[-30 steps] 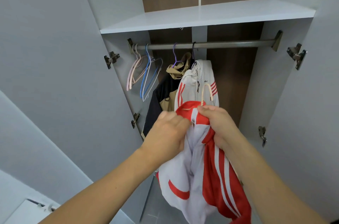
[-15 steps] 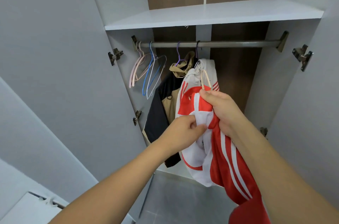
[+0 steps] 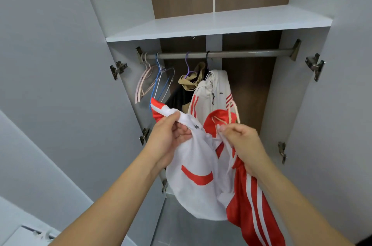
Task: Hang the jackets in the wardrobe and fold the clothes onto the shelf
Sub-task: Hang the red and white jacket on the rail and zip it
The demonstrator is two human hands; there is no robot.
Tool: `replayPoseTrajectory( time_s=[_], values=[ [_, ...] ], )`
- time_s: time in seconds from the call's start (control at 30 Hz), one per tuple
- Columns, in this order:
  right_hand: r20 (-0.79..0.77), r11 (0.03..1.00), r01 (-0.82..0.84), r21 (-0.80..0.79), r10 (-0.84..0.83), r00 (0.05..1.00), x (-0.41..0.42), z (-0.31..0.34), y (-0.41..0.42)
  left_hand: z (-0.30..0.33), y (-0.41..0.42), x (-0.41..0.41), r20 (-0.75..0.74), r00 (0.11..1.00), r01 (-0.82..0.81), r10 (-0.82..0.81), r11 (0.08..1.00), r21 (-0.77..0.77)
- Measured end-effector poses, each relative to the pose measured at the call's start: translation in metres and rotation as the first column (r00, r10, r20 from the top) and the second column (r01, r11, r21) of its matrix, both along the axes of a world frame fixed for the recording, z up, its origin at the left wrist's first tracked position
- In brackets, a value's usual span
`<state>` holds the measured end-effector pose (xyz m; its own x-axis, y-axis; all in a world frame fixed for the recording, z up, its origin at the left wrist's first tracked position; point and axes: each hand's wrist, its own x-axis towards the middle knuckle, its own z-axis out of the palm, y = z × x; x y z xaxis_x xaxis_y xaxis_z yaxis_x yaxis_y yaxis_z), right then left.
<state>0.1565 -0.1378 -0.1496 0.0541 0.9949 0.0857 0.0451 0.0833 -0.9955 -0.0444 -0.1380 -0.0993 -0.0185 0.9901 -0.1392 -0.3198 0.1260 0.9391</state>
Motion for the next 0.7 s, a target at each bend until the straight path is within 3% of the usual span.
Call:
replayPoseTrajectory(
  time_s=[0.23, 0.47, 0.7],
  values=[
    [-0.022, 0.993, -0.105, 0.045, 0.107, 0.994, -0.021, -0.008, -0.013, 0.014, -0.006, 0.012, -0.07, 0.996, 0.069, -0.058, 0.986, 0.151],
    [0.051, 0.988, -0.156, 0.009, 0.155, 0.987, -0.021, -0.003, -0.013, 0.017, -0.011, 0.012, -0.227, 0.972, 0.102, -0.062, 0.98, 0.171],
    [0.08, 0.93, -0.365, -0.053, 0.368, 0.926, -0.016, 0.009, -0.011, 0.015, -0.017, 0.019, -0.285, 0.957, 0.108, -0.052, 0.977, 0.184]
  ],
)
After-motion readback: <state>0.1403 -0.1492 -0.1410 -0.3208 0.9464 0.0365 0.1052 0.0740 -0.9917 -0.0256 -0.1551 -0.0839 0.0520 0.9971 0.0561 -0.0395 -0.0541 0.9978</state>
